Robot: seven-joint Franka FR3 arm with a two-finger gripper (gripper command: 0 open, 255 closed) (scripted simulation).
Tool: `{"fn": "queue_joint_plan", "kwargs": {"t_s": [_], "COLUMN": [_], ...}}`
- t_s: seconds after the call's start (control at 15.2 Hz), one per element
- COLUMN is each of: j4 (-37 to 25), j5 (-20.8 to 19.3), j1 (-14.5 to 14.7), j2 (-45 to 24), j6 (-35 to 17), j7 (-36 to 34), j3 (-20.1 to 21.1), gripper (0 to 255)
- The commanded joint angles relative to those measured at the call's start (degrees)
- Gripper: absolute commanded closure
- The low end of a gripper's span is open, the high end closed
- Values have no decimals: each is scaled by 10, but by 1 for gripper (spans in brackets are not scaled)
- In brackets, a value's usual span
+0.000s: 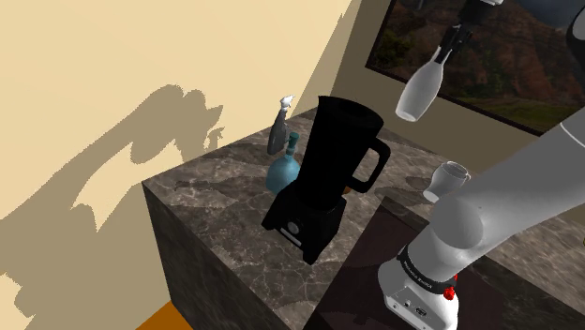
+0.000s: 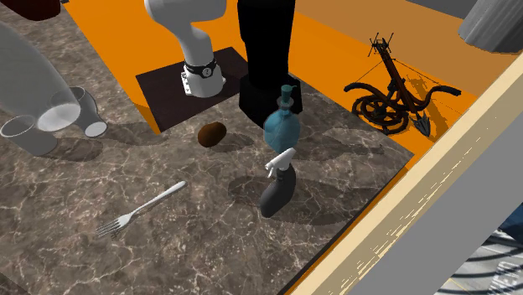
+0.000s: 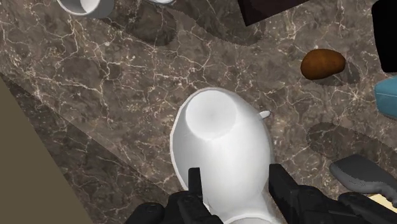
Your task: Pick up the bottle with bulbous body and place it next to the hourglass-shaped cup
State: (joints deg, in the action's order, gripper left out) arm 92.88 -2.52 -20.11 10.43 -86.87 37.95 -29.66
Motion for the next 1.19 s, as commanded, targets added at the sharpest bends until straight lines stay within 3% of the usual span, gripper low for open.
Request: {"fn": "queue_joint_plan", "kwargs": {"t_s": [0.0,0.59,0.86,0.99,1.12], "j4": [-11,-98,-163,-210,-184], "j5": [7,80,139,177,169], "j1": [-10,-79,-137,-180,-174], "j2": [-16,-134,-213,-262,-253], "j6": [-3,-5,9,23,3], "j7": [33,195,271,310,308], "j3": [-21,-118,-148,-157,-153], "gripper": [255,255,255,255,255]}}
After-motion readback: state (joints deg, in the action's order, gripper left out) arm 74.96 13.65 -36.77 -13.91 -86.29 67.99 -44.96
